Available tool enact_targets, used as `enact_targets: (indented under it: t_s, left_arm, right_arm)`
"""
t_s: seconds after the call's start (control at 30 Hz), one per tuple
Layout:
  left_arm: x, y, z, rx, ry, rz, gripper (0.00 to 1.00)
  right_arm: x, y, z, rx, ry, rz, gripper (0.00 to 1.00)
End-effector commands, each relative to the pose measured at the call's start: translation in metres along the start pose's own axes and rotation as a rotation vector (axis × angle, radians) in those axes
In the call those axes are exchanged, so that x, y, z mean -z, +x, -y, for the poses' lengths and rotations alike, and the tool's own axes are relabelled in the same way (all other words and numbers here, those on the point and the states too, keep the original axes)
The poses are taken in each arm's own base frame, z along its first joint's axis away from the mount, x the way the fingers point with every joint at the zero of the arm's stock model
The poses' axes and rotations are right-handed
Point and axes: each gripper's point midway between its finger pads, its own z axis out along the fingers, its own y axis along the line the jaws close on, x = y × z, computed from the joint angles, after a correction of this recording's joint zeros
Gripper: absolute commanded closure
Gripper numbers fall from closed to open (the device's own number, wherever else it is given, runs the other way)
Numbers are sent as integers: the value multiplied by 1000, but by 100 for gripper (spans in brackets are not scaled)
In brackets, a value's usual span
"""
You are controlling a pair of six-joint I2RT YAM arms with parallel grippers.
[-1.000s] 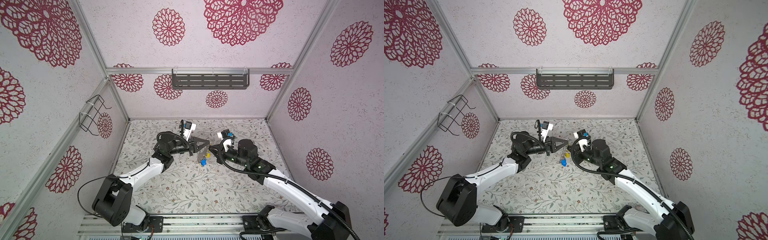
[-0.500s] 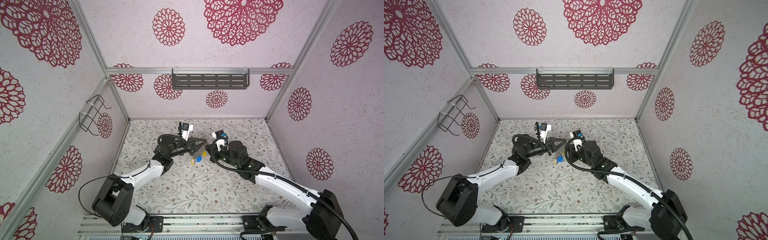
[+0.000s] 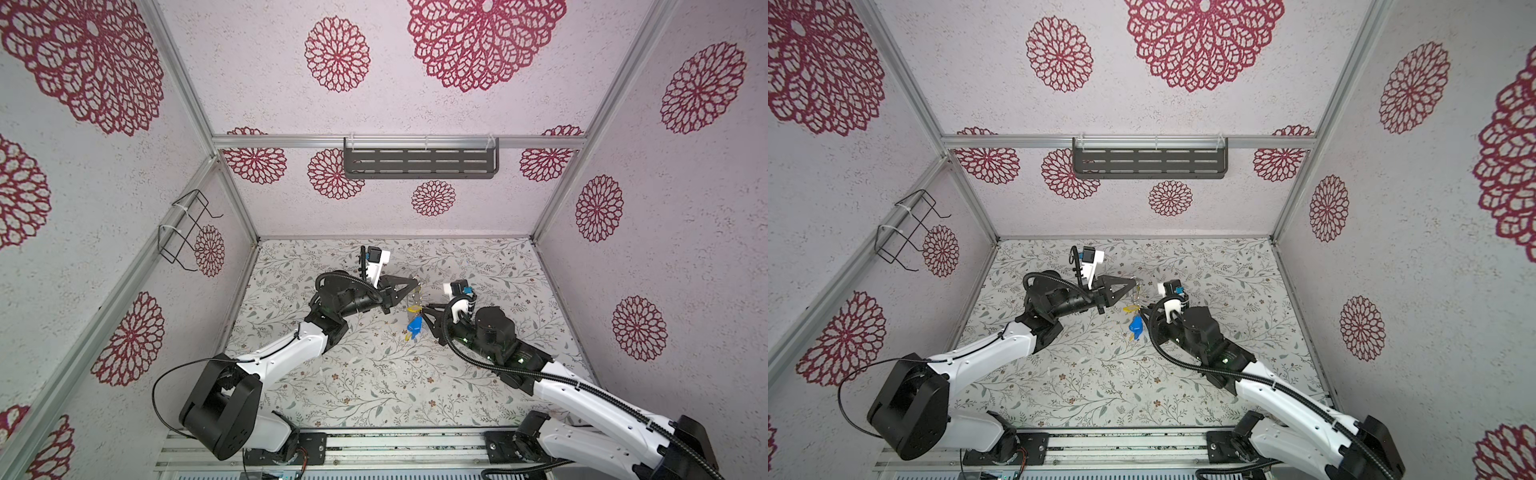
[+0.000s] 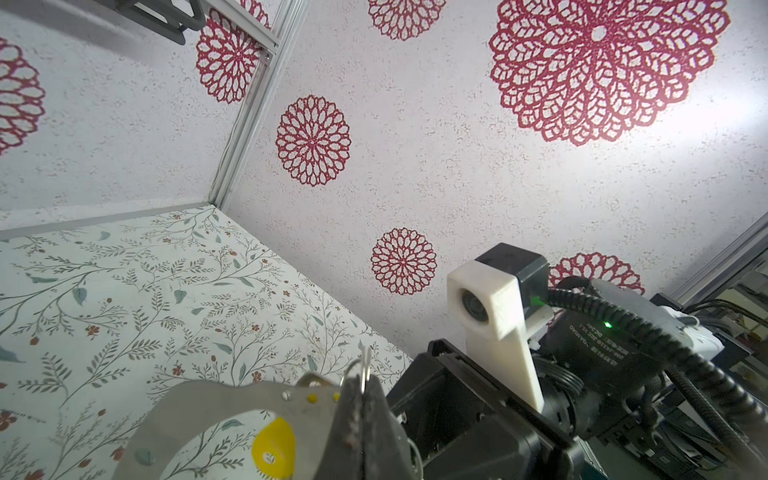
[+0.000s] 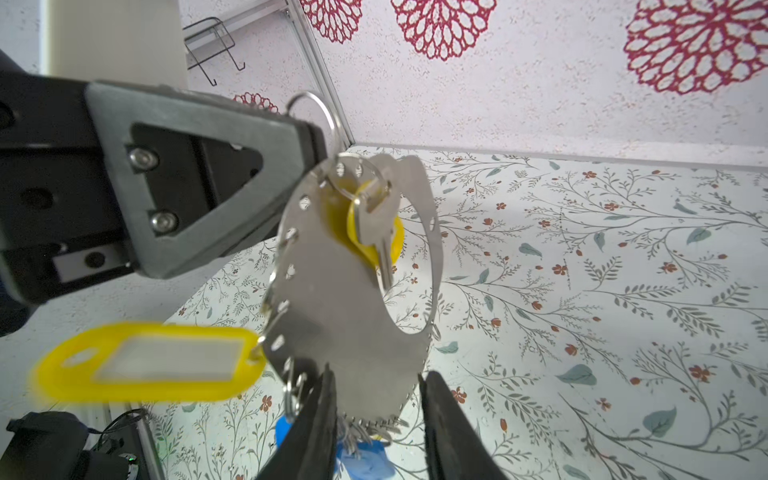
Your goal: Remove the keys from the keyring
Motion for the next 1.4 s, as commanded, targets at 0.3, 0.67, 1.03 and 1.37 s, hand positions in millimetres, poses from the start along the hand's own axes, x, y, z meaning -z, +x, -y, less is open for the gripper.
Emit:
enact_targets:
  t_s: [0.3,0.67,1.03,1.37]
  left_arm:
    - [5,-16,53,-39,208,-75,100]
    - [9,-21,61,-40,205,-66,100]
    - [8,-29,59,-53,195,-40,100]
    - [0,-37,46,-57,125,41,100]
  right_arm:
    - [30,-87,-42,-43,-338,100,58]
    - [23,-87,-60,-32,-465,77,85]
    - [25,-70,-49,-73,-436,91,97]
    - [5,-58,-64,-107,-490,68,100]
